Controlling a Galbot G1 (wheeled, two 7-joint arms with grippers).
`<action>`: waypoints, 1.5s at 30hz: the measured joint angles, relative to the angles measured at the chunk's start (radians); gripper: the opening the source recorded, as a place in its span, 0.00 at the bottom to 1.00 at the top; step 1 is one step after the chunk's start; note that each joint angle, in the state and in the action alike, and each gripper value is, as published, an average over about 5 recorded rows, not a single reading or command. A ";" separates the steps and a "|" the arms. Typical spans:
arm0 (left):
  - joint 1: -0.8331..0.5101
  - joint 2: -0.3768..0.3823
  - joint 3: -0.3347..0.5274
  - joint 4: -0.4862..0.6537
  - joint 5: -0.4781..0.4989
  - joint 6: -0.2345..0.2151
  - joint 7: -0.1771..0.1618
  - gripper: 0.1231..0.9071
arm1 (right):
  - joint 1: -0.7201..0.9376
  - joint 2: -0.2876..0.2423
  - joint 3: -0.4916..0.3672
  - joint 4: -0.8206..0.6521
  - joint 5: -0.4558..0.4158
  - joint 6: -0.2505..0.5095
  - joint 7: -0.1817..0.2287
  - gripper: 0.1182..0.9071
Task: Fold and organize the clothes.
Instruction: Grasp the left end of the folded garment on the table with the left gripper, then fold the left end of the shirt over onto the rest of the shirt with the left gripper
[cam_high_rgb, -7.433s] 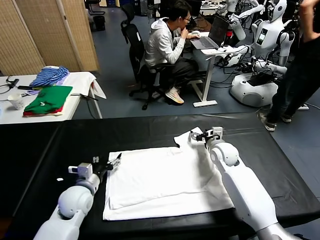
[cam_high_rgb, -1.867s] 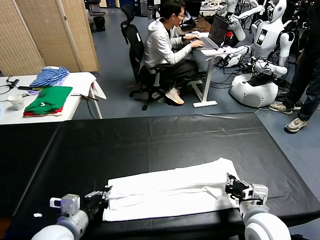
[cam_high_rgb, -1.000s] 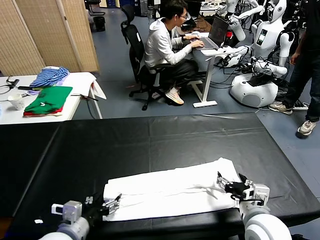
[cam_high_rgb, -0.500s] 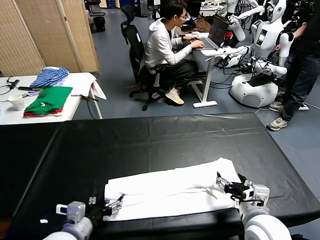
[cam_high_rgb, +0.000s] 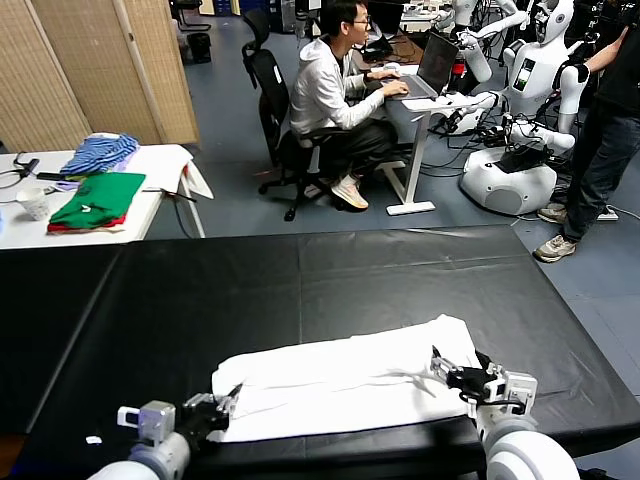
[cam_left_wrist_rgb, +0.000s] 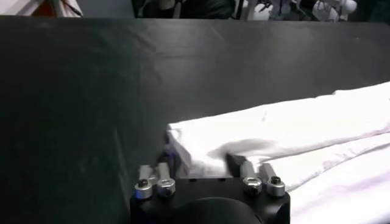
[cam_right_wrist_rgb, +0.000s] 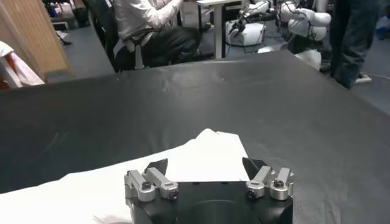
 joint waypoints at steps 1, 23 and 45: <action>-0.004 0.003 -0.004 0.001 0.002 0.001 0.005 0.07 | -0.002 0.002 0.000 0.000 -0.001 0.000 0.000 1.00; -0.064 0.146 -0.176 0.097 0.224 -0.002 0.074 0.07 | 0.018 0.021 0.014 -0.018 -0.007 0.000 -0.001 1.00; -0.085 0.173 -0.150 -0.067 0.123 -0.003 0.132 0.07 | -0.012 0.043 0.035 -0.034 -0.030 0.000 -0.002 1.00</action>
